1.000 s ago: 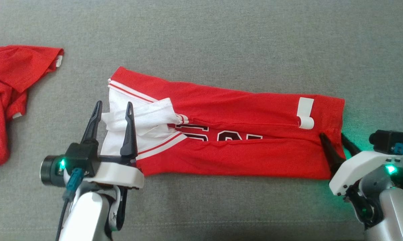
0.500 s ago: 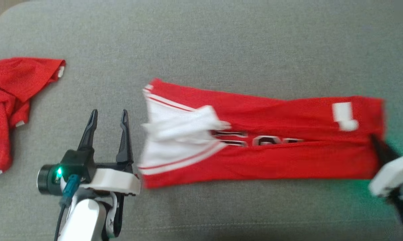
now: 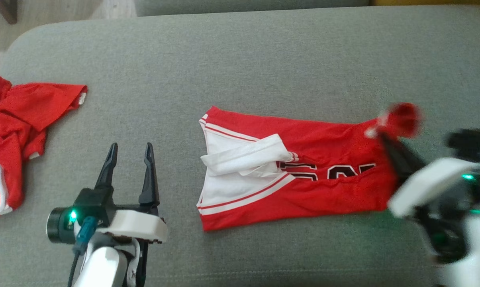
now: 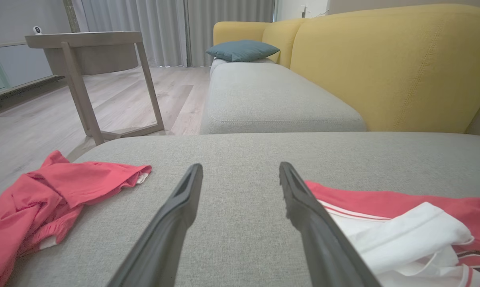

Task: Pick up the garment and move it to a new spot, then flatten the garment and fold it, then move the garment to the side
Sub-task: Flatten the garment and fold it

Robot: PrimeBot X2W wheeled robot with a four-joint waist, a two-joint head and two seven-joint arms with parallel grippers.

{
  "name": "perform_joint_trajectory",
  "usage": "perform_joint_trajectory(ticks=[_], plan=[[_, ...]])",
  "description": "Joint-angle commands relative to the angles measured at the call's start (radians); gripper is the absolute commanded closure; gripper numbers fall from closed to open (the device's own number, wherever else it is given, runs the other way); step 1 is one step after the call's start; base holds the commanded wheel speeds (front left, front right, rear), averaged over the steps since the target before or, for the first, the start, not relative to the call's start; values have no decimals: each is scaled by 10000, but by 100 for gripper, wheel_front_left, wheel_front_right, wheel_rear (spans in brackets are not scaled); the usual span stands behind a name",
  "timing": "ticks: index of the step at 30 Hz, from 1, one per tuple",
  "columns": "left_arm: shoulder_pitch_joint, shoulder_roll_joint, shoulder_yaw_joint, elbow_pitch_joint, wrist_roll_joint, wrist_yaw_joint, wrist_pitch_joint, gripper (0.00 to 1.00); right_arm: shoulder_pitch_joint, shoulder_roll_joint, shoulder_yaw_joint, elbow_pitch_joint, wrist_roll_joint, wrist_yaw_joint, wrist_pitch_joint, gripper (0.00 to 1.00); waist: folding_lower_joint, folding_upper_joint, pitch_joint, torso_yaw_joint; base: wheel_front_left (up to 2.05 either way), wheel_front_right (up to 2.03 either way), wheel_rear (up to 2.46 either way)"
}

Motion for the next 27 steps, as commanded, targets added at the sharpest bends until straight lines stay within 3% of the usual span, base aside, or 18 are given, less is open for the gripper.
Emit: perform_joint_trajectory(ticks=[1,7,13,22,23,24,27], plan=[[-256,173,375,-297,-21,82,-110,0,-491,155,374,-426,290,65,64,100,0,-1,2,33,0,0,0],[-424,201,236,-356,45,70,-39,0,-1218,977,2545,361,1371,65,-298,100,0,-1,171,413,0,0,0],[-626,133,71,-324,85,50,-31,0,-2029,1047,4553,1725,2958,65,-1711,100,0,-1,484,877,0,0,0],[-849,15,-37,-191,80,35,-74,0,-3349,1050,6358,4002,3608,65,-3444,100,0,-1,810,1183,0,0,0],[-861,9,-39,-173,78,37,-79,0,-3434,1050,6499,4194,3673,65,-3562,73,0,-1,822,1182,0,0,0],[-870,6,-38,-156,75,38,-83,0,-3529,1050,6595,4389,3648,65,-3740,0,0,-1,833,1173,0,0,0],[-891,10,-30,-104,61,28,-93,0,-3803,1051,6943,4581,3576,65,-4479,0,0,-1,836,1117,0,0,0]])
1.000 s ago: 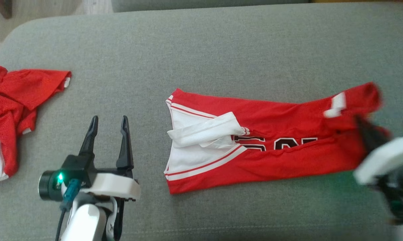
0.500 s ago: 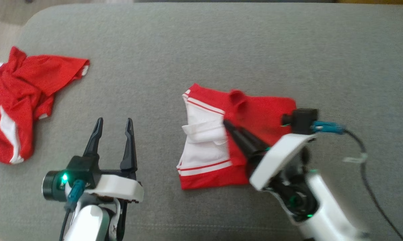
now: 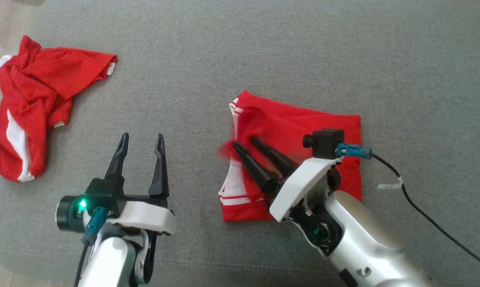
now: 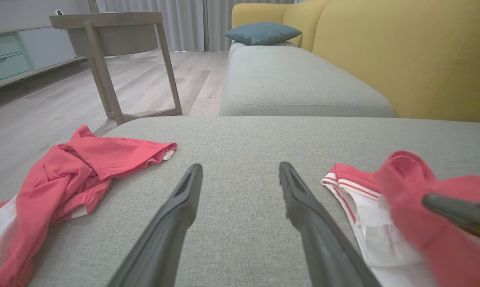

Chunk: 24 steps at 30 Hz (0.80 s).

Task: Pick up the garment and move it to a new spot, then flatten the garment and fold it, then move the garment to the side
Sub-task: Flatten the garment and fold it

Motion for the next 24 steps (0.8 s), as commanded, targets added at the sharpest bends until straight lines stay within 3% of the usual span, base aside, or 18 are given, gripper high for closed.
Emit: perform_joint_trajectory(ticks=[1,6,10,17,24], plan=[[-408,92,354,-230,40,37,-107,0,-425,184,278,-340,-175,67,-713,0,0,0,-22,-59,0,0,0],[-408,105,351,-183,38,31,-116,0,-600,148,441,-554,-562,67,-1750,0,0,0,-131,-178,0,0,0],[-314,134,359,-156,25,45,-122,0,-573,-474,-174,-746,-1737,67,-2780,0,0,0,-339,-336,0,0,0],[-15,263,461,-240,-20,142,-126,0,792,-1720,-2936,-1293,-4149,67,-3200,0,0,0,-788,-719,0,0,0],[274,492,533,-268,-67,184,-86,0,3038,-1860,-5637,-2874,-5498,67,-2567,0,0,0,-1335,-988,0,0,0]])
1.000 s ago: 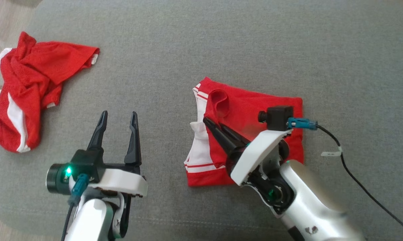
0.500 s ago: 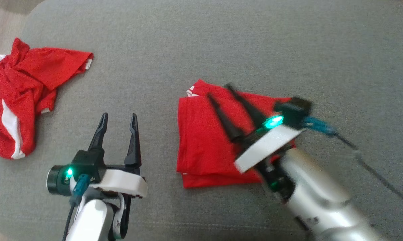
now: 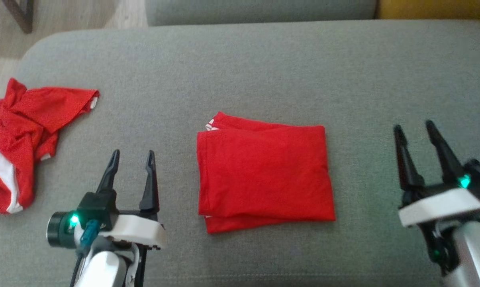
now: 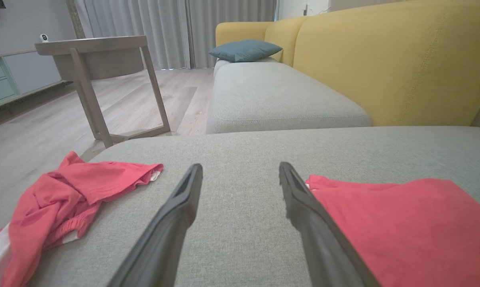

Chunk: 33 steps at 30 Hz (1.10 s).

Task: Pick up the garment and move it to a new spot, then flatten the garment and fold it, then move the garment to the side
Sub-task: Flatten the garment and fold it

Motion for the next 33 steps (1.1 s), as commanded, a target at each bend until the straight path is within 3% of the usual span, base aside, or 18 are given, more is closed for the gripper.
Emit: perform_joint_trajectory(ticks=[1,11,33], plan=[[-215,218,441,-367,-51,101,-66,0,-20,31,-9,-586,-183,65,122,0,0,-1,-187,-106,0,0,0],[383,612,556,-653,-123,204,169,0,1866,933,-963,-2579,-900,65,1412,0,0,-1,-1013,-357,0,0,0],[1148,889,487,-1279,-205,470,546,0,2680,1424,-1382,-3378,-766,65,2096,0,0,-1,-1313,-445,0,0,0]])
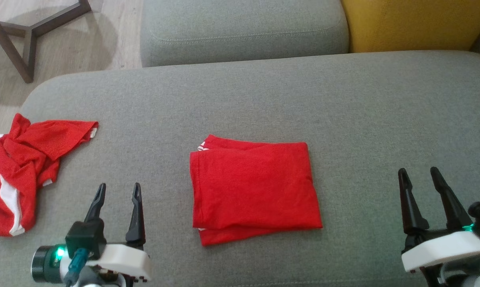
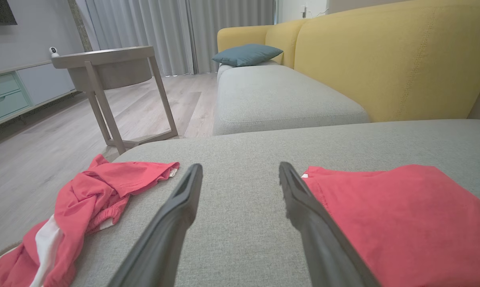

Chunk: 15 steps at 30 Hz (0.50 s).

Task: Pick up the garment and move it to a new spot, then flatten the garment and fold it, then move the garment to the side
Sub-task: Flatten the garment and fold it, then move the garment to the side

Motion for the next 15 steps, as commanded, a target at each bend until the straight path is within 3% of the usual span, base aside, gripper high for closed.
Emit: perform_joint_trajectory(ticks=[1,15], plan=[[-404,198,346,-398,-62,67,-3,0,-233,-81,193,-408,21,65,15,0,0,-1,7,4,0,0,0],[-500,274,291,-477,-89,154,13,0,-277,-58,140,-379,46,65,96,0,0,-1,58,21,0,0,0]])
